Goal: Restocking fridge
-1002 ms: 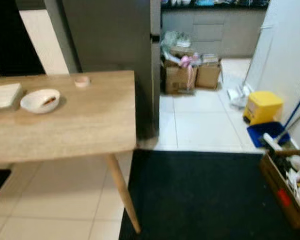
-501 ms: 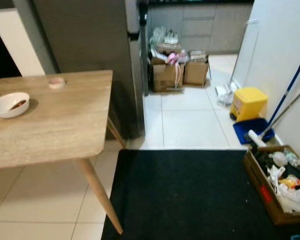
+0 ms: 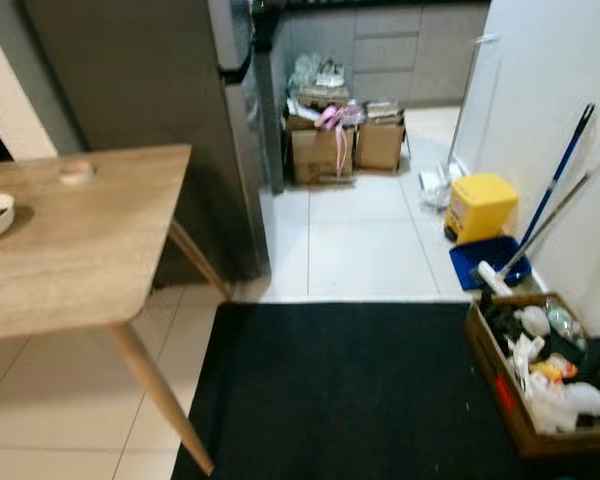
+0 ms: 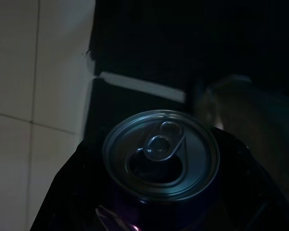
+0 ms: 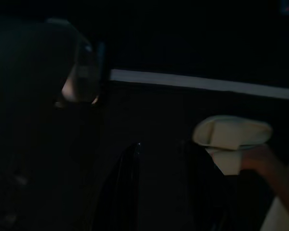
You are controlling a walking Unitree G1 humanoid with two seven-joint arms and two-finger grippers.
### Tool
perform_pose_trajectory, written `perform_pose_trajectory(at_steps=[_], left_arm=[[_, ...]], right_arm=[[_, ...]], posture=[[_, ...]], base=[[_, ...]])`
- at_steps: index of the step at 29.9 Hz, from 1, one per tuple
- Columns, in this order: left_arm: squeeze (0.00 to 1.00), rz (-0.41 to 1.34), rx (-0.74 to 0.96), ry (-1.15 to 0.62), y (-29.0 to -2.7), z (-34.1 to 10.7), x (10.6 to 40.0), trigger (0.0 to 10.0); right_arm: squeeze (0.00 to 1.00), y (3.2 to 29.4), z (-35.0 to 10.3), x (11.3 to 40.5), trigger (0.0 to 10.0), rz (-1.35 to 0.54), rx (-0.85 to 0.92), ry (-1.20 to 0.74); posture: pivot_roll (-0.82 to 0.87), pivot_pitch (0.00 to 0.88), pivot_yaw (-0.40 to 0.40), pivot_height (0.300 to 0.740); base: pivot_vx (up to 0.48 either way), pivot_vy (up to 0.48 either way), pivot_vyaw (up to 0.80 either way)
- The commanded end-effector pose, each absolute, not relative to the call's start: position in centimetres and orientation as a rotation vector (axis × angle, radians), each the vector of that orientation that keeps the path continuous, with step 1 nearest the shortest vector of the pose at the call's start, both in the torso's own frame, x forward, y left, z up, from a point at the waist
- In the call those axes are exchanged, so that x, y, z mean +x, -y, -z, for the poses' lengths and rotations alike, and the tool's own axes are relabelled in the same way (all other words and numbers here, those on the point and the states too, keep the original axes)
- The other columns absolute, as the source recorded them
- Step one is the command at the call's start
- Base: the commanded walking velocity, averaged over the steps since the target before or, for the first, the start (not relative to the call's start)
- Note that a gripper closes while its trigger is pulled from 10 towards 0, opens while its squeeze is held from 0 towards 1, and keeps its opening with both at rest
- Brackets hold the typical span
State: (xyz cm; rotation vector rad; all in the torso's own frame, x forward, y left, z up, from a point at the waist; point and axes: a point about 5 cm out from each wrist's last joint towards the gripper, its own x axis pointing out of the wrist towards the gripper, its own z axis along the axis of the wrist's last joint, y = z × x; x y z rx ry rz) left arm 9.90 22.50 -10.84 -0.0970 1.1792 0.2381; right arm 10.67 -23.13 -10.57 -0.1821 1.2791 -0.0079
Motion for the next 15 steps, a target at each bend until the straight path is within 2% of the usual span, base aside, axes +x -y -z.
perform_pose_trajectory(at_steps=[1, 15], left_arm=[[0.0, -0.234, -0.075, -1.189, -22.61, 10.85, 9.83, 10.0], [0.0, -0.204, -0.078, -1.183, -21.95, 10.88, 10.22, 10.0]], right_arm=[[0.0, 23.01, 10.71, 10.24, 10.0, 0.012, -0.17, -1.29], [0.0, 23.07, 10.69, 10.25, 10.0, 0.01, -0.169, -1.289]], posture=[[-0.09, 0.0, 0.011, 0.74], [-0.09, 0.0, 0.007, 0.74]], base=[[0.0, 0.0, 0.0], [0.0, 0.0, 0.0]])
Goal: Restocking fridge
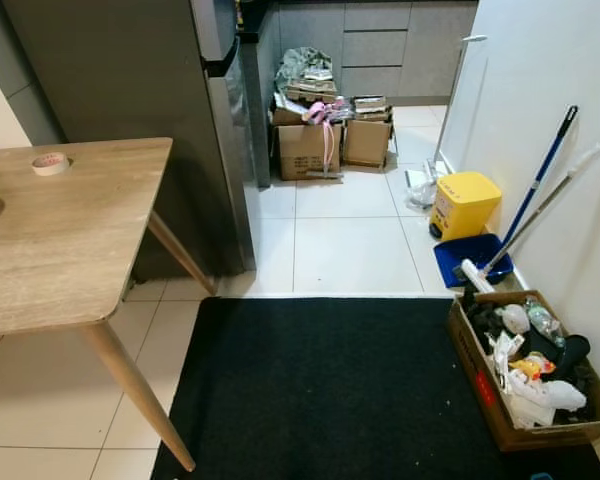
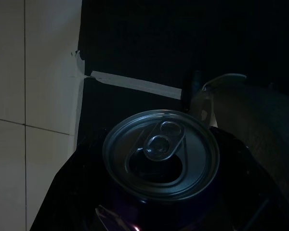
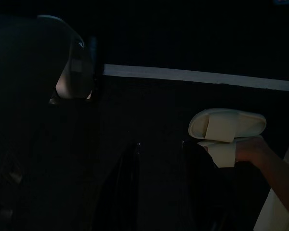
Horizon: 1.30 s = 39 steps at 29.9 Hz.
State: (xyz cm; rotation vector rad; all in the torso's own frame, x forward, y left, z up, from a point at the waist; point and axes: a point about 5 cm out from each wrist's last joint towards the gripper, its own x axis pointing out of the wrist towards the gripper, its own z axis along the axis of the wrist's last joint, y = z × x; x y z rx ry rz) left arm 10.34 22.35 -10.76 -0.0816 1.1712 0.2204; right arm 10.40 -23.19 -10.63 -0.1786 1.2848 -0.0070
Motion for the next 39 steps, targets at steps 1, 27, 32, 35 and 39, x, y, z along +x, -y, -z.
perform_pose_trajectory(at_steps=[1, 27, 32, 35, 39], left_arm=[[0.0, -0.198, -0.071, -1.189, -21.94, 10.9, 10.18, 10.0], [0.0, -0.173, -0.066, -1.18, -21.79, 10.83, 10.5, 10.0], [0.0, -0.174, -0.068, -1.181, -21.8, 10.84, 10.45, 10.0], [0.0, -0.174, -0.07, -1.183, -21.79, 10.86, 10.38, 10.0], [0.0, -0.175, -0.073, -1.184, -21.74, 10.89, 10.32, 10.0]], right_arm=[[0.0, 23.07, 10.69, 10.25, 10.0, 0.009, -0.169, -1.289], [0.0, 23.05, 10.71, 10.19, 10.0, -0.006, -0.179, -1.292], [0.0, 23.03, 10.71, 10.22, 10.0, -0.007, -0.179, -1.291], [0.0, 23.03, 10.7, 10.25, 10.0, -0.007, -0.179, -1.29], [0.0, 23.1, 10.69, 10.23, 10.0, -0.024, -0.208, -1.303]], posture=[[-0.09, 0.0, 0.007, 0.74], [-0.09, 0.0, 0.005, 0.74], [-0.09, 0.0, 0.006, 0.74], [-0.09, 0.0, 0.007, 0.74], [-0.09, 0.0, 0.006, 0.74]], base=[[0.0, 0.0, 0.0], [0.204, 0.0, -0.12], [0.309, 0.0, 0.0], [0.31, 0.0, 0.0], [0.309, 0.0, 0.0]])
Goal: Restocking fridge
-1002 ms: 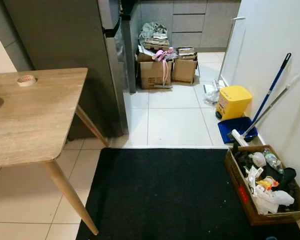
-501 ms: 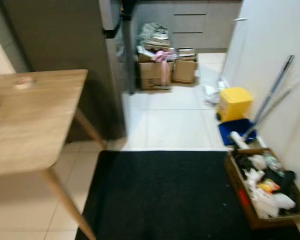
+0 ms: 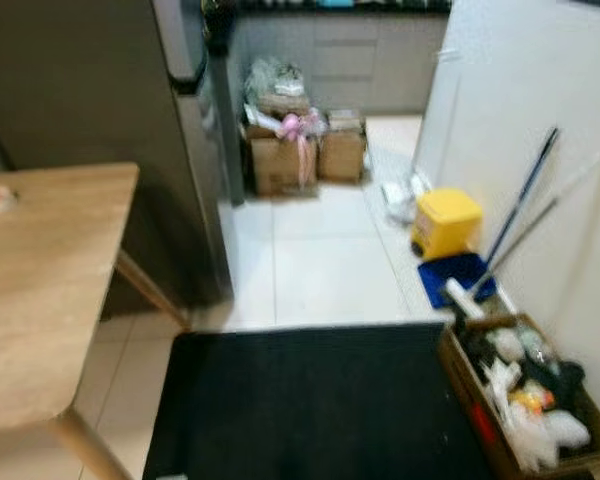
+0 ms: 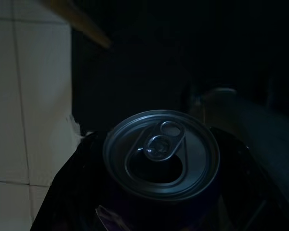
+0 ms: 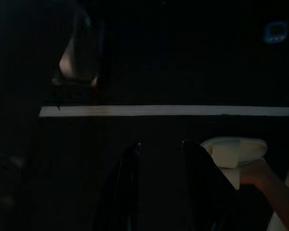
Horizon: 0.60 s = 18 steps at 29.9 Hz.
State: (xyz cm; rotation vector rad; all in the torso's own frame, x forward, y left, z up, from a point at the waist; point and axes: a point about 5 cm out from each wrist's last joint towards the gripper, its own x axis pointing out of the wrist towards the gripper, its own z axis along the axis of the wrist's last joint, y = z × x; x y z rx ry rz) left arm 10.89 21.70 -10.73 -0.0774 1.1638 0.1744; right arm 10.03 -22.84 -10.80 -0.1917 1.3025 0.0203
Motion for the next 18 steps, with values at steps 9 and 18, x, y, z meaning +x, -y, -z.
perform_pose_trajectory(at_steps=[9, 18], left_arm=[[0.0, -0.172, -0.075, -1.183, -21.66, 10.9, 10.33, 10.0], [0.0, -0.173, -0.075, -1.182, -21.72, 10.88, 10.34, 10.0]], right_arm=[[0.0, 23.08, 10.7, 10.24, 10.0, -0.013, -0.196, -1.3], [0.0, 23.05, 10.7, 10.27, 10.0, -0.018, -0.199, -1.301]], posture=[[-0.09, 0.0, 0.006, 0.74], [-0.09, 0.0, 0.01, 0.74]], base=[[0.303, 0.0, -0.57], [0.301, 0.0, 0.0]])
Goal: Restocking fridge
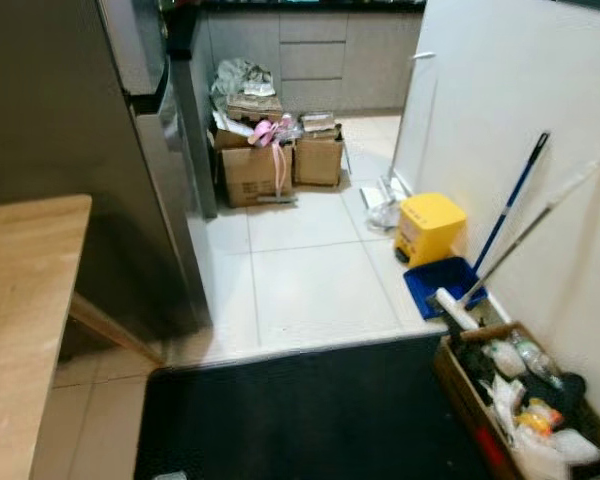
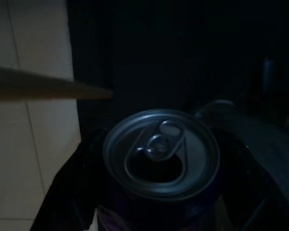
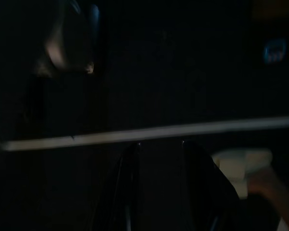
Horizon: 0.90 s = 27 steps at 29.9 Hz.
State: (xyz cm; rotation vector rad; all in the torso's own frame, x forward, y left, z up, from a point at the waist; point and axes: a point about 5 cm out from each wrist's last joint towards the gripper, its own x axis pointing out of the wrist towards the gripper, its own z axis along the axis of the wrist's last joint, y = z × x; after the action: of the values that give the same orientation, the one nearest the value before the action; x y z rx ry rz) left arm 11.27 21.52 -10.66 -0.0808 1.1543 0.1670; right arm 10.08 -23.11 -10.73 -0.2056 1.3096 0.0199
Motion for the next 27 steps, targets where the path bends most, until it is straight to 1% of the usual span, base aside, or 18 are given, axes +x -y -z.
perform_pose_trajectory(at_steps=[1, 16, 19, 21, 24, 25, 27], left_arm=[[0.0, -0.173, -0.075, -1.182, -21.72, 10.88, 10.33, 10.0], [0.0, -0.171, -0.078, -1.187, -21.61, 10.95, 10.17, 10.0], [0.0, -0.171, -0.078, -1.188, -21.59, 10.96, 10.13, 10.0], [0.0, -0.171, -0.078, -1.189, -21.57, 10.97, 10.1, 10.0], [0.0, -0.17, -0.079, -1.189, -21.57, 10.97, 10.1, 10.0], [0.0, -0.17, -0.079, -1.189, -21.57, 10.97, 10.1, 10.0], [0.0, -0.17, -0.078, -1.189, -21.57, 10.97, 10.11, 10.0]], right_arm=[[0.0, 23.04, 10.7, 10.27, 10.0, -0.019, -0.199, -1.3], [0.0, 23.15, 10.55, 10.7, 10.0, -0.031, -0.262, -1.265], [0.0, 23.2, 10.54, 10.73, 10.0, -0.012, -0.256, -1.256], [0.0, 23.34, 10.43, 10.92, 10.0, 0.037, -0.251, -1.221], [0.0, 23.32, 10.37, 11.1, 10.0, 0.028, -0.262, -1.203], [0.0, 23.1, 10.45, 10.98, 10.0, 0.023, -0.204, -1.21], [0.0, 23.02, 10.48, 10.9, 10.0, 0.045, -0.157, -1.206]], posture=[[-0.09, 0.0, 0.01, 0.74], [-0.09, 0.0, 0.01, 0.74], [-0.09, 0.0, 0.01, 0.74], [-0.09, 0.0, 0.01, 0.74], [-0.09, 0.0, 0.01, 0.74], [-0.09, 0.0, 0.01, 0.74], [-0.09, 0.0, 0.01, 0.74]], base=[[0.3, 0.0, 0.0], [0.3, 0.0, 0.0], [0.294, 0.0, 0.0], [0.294, 0.0, 0.0], [0.289, 0.0, 0.0], [0.292, 0.0, 0.0], [0.292, 0.0, 0.0]])
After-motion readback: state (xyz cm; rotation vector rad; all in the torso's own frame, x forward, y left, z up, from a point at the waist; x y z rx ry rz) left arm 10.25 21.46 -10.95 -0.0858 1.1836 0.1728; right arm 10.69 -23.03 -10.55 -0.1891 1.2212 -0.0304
